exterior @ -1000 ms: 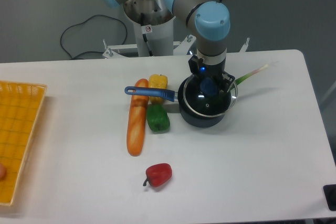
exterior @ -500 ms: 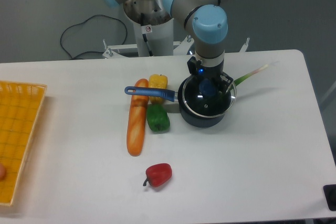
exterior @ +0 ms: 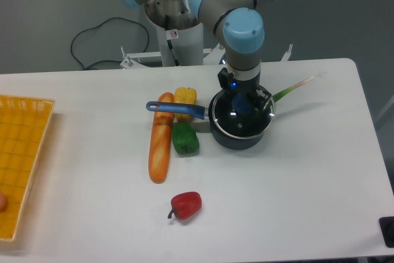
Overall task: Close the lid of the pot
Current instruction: 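Press the lid down to seat it on the pot, then release the blue knob and raise the gripper off the lid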
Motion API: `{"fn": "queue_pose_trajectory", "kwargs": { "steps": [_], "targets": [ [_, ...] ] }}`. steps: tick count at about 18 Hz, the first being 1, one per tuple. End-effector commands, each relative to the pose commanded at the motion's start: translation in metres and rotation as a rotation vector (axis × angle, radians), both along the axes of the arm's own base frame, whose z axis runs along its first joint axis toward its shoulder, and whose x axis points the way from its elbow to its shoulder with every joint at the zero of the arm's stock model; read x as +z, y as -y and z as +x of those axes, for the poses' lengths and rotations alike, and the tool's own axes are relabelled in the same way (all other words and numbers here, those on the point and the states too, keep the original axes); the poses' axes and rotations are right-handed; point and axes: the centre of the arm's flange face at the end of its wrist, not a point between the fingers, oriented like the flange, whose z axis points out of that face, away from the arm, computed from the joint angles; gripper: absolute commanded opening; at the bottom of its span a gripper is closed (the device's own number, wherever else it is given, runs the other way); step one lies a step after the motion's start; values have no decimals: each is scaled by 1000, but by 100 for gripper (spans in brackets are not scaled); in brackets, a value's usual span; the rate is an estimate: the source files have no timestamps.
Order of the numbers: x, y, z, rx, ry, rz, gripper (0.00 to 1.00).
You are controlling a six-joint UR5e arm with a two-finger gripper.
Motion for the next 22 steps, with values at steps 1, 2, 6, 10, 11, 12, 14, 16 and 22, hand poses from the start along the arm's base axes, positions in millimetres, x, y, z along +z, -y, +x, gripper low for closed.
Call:
{"fn": "queue_pose_trajectory", "kwargs": {
  "steps": [1, 2, 6, 10, 11, 12, 14, 16, 22],
  "targets": [
    [0, 0, 0, 0, 0, 0, 53],
    [0, 0, 0, 0, 0, 0, 54],
    [0, 0, 0, 0, 0, 0, 64],
    [-2, -4, 2, -9, 3, -1, 77],
    [-1, -4, 2, -9, 0, 0, 78],
    [-1, -4, 2, -9, 1, -1, 78],
    [-2, -4, 2, -9, 1, -4, 81],
    [-1, -4, 1, -9, -5, -11, 84],
    [1, -5, 0, -12, -9, -9, 99]
  ]
}}
